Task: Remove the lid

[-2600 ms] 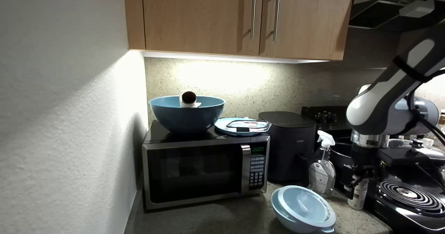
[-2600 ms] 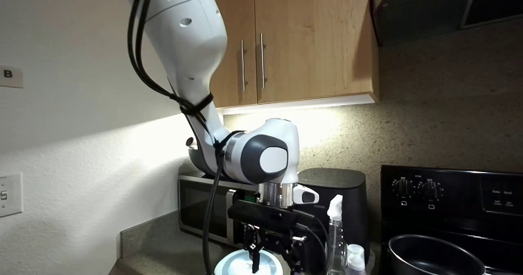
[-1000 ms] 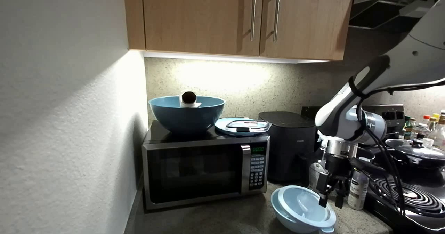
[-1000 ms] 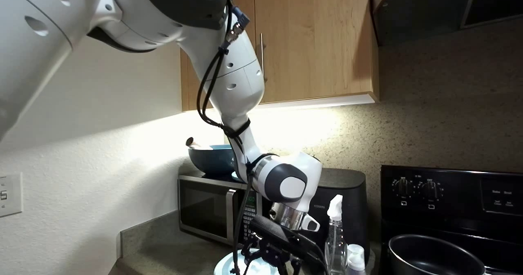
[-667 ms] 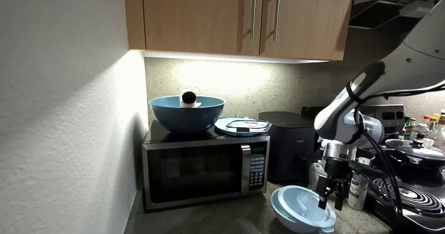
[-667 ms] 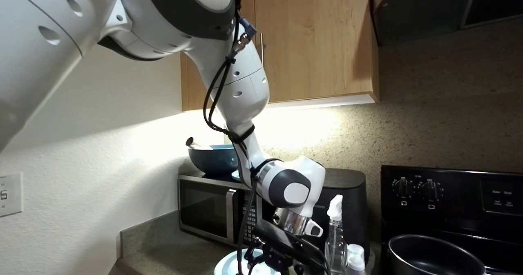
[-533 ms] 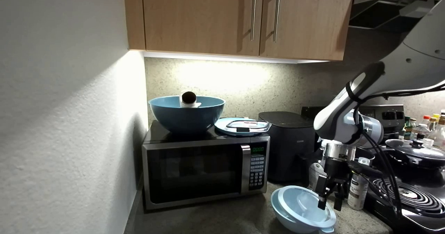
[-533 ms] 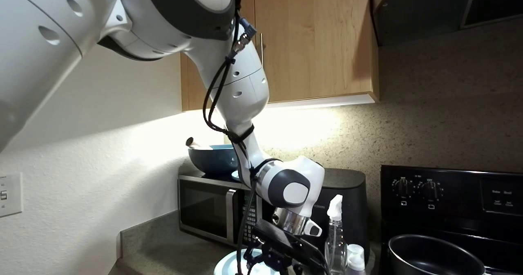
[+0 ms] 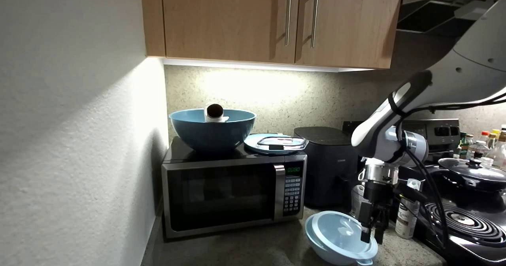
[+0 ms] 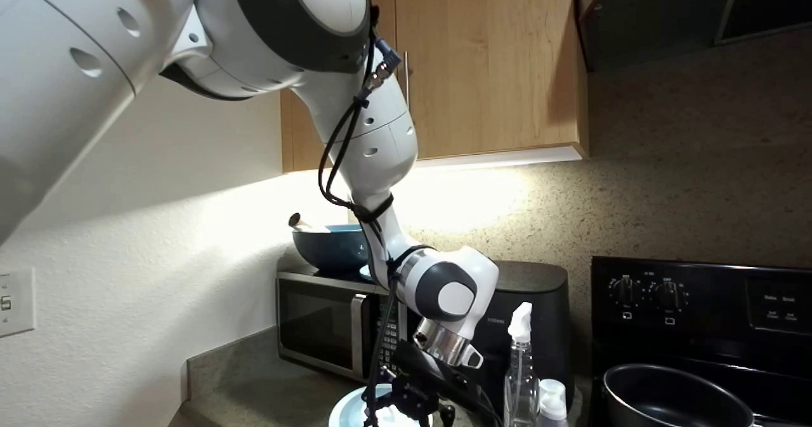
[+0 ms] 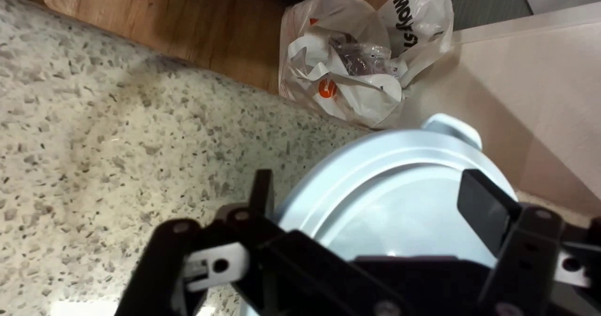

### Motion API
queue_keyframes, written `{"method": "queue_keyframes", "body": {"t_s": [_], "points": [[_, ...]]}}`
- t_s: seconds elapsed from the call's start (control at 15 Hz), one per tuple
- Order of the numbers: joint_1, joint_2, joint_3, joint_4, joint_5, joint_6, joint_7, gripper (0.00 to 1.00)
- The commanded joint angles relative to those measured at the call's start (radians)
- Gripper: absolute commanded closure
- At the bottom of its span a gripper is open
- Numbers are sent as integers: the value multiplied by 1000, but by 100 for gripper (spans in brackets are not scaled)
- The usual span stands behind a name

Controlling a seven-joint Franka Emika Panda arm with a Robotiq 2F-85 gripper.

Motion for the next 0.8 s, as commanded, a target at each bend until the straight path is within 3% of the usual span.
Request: {"method": "queue_keyframes", "body": {"t_s": [0.0, 0.13, 0.4, 0.73], "points": [[-1, 6, -1, 9, -2, -13, 0, 0], [-2, 10, -2, 13, -3, -15, 0, 0], [-24, 96, 3, 118, -15, -162, -56, 0], [-25, 178, -2, 209, -32, -226, -73, 0]]}}
